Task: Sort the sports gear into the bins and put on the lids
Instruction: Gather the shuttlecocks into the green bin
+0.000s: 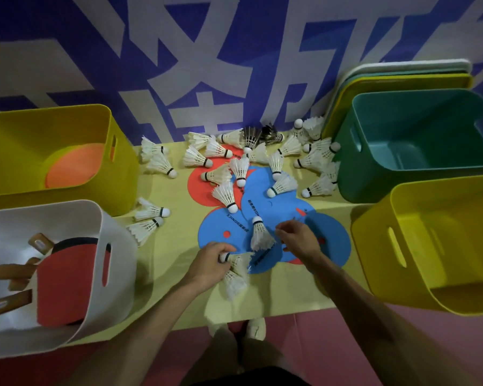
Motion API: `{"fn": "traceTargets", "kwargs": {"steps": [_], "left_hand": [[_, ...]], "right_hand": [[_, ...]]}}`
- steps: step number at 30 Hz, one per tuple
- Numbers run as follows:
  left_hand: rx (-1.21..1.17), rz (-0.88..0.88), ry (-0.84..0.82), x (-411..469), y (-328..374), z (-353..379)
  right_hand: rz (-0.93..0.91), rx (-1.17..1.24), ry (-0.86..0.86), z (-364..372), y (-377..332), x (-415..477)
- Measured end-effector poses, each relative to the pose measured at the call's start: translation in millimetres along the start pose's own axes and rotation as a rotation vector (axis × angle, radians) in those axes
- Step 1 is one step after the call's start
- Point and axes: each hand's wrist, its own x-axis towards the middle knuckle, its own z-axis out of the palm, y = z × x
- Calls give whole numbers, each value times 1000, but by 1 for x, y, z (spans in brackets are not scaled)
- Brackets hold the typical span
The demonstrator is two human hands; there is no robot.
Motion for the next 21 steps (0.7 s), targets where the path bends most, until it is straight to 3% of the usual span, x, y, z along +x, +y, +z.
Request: {"fn": "traceTargets", "kwargs": {"steps": [8,13,21], "left_hand": [[274,130,-144,27,-13,16],[367,157,-110,38,-16,19],[333,220,-112,47,-20,16]], "right_hand": [[82,-179,63,45,-17,15],[154,-335,61,55,-19,17],[194,-117,125,44,-27,14]]}}
